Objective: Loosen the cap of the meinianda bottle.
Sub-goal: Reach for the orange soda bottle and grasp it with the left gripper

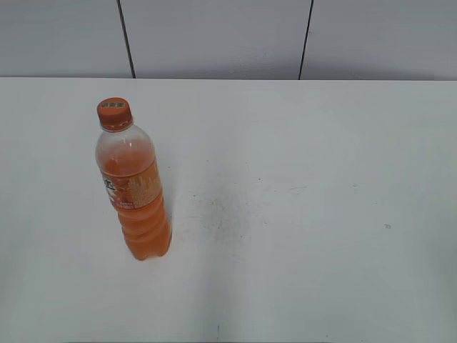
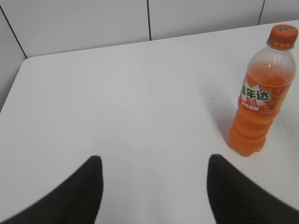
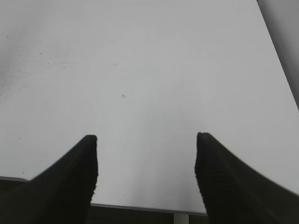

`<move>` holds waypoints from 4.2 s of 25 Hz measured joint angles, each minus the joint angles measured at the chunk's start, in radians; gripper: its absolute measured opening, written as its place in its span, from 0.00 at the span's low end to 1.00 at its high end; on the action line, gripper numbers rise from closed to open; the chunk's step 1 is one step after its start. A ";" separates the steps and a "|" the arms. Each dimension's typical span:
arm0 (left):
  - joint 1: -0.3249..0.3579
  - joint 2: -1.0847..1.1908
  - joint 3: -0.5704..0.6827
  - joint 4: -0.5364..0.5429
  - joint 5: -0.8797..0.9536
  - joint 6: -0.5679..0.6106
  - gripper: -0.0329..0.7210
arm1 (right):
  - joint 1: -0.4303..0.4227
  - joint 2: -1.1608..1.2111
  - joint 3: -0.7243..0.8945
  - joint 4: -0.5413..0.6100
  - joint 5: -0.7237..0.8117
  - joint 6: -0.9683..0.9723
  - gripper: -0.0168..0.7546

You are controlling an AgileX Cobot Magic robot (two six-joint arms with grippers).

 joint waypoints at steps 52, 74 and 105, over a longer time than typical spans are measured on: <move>0.000 0.078 -0.033 0.096 -0.341 0.017 0.62 | 0.000 0.000 0.000 0.000 0.000 0.000 0.66; -0.016 0.794 0.188 0.151 -1.196 -0.007 0.62 | 0.000 0.000 0.000 0.000 0.000 0.000 0.66; 0.439 1.408 0.000 0.916 -1.684 -0.674 0.58 | 0.000 0.000 0.000 0.000 -0.003 0.000 0.66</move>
